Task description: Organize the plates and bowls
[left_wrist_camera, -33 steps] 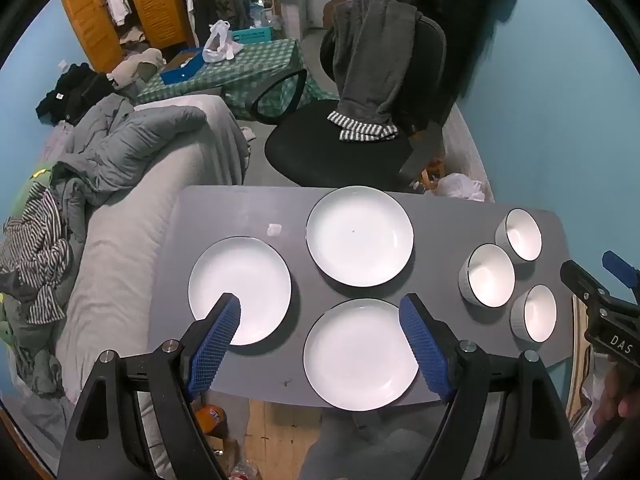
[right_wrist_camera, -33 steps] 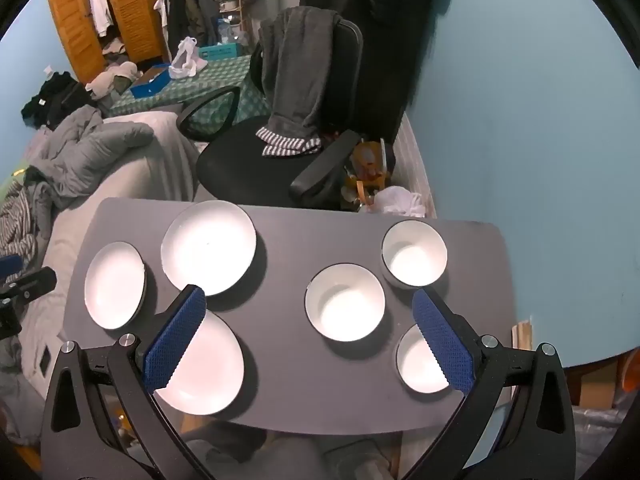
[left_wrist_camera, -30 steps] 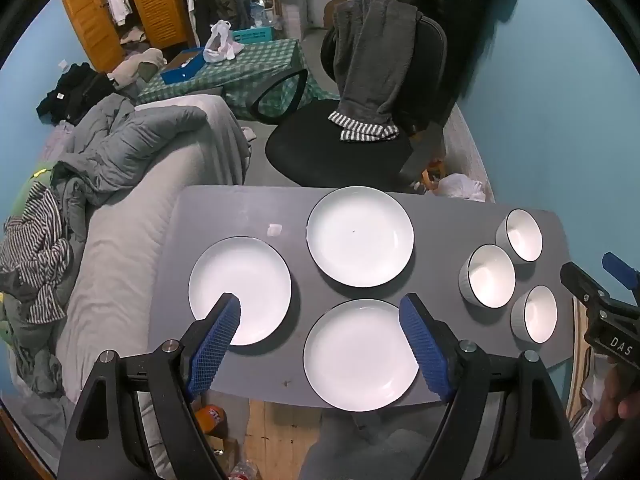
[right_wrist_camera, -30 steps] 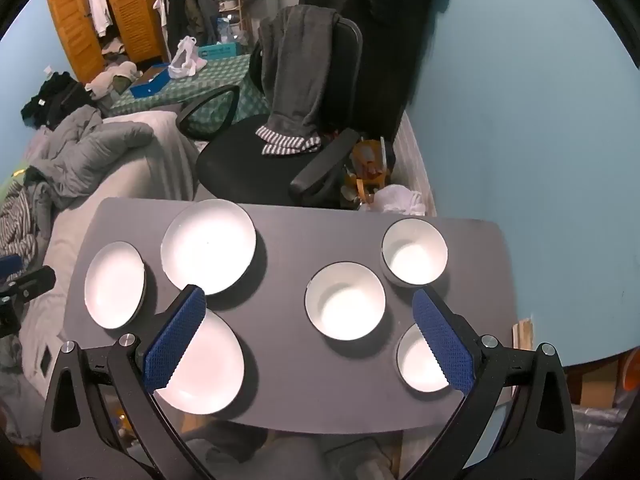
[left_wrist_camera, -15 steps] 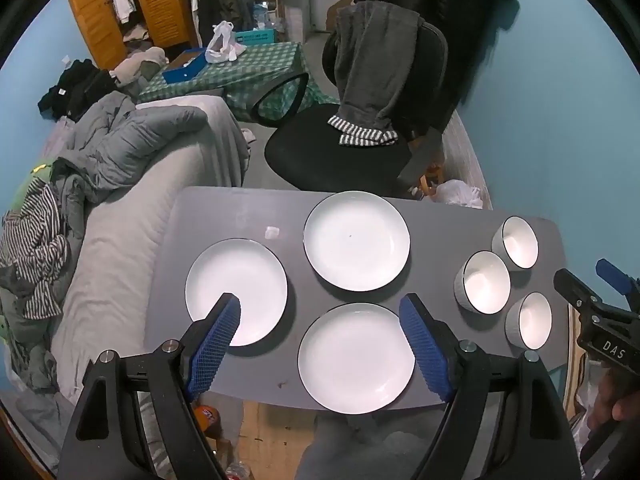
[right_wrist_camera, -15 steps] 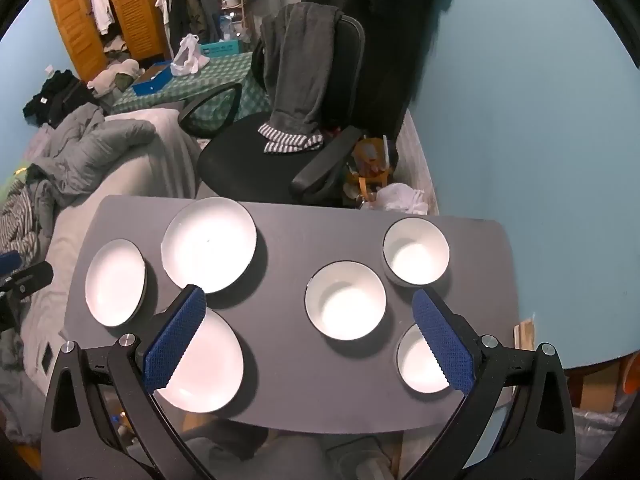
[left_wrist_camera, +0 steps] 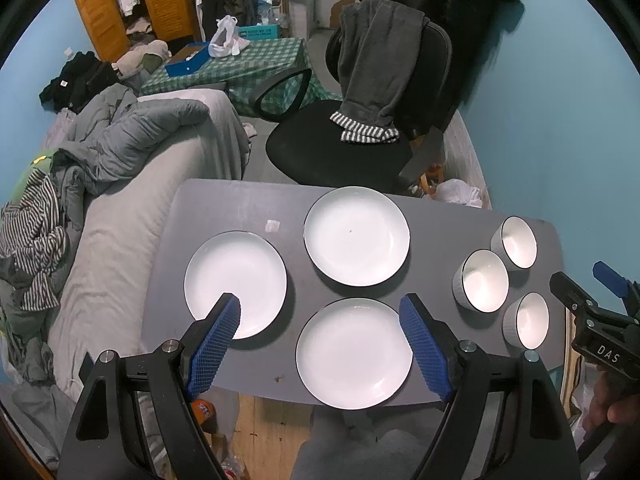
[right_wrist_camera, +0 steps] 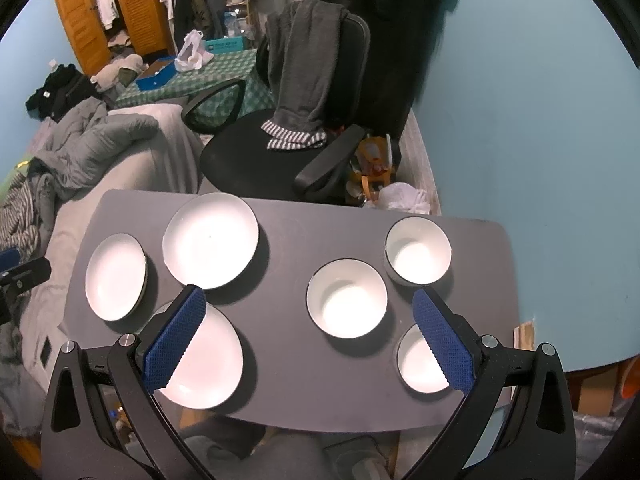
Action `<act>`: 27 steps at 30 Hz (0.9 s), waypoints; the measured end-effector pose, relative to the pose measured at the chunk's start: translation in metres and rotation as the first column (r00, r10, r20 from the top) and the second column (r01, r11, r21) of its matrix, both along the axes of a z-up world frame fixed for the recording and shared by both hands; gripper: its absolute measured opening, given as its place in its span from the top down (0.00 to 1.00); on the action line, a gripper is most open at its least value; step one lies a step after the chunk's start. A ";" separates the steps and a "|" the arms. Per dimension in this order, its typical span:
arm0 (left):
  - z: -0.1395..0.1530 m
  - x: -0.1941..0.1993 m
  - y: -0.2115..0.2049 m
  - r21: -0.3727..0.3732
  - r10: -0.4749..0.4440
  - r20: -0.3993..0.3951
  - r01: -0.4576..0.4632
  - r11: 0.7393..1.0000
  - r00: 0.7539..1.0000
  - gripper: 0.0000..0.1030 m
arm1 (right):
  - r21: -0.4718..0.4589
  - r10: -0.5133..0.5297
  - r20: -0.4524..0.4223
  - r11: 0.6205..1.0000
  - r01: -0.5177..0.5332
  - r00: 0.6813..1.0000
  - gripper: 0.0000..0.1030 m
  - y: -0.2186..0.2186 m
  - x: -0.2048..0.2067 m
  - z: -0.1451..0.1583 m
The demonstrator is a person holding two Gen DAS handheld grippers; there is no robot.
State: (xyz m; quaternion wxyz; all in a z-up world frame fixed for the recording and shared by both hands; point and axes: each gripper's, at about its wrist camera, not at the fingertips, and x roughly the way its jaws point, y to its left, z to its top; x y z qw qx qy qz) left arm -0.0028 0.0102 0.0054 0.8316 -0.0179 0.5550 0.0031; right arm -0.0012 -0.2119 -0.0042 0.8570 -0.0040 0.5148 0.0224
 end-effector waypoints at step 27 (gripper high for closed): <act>-0.004 -0.007 -0.004 -0.001 -0.006 0.000 0.006 1.000 1.000 0.20 | -0.002 0.000 -0.010 1.000 0.000 1.000 0.02 -0.002 -0.003 0.000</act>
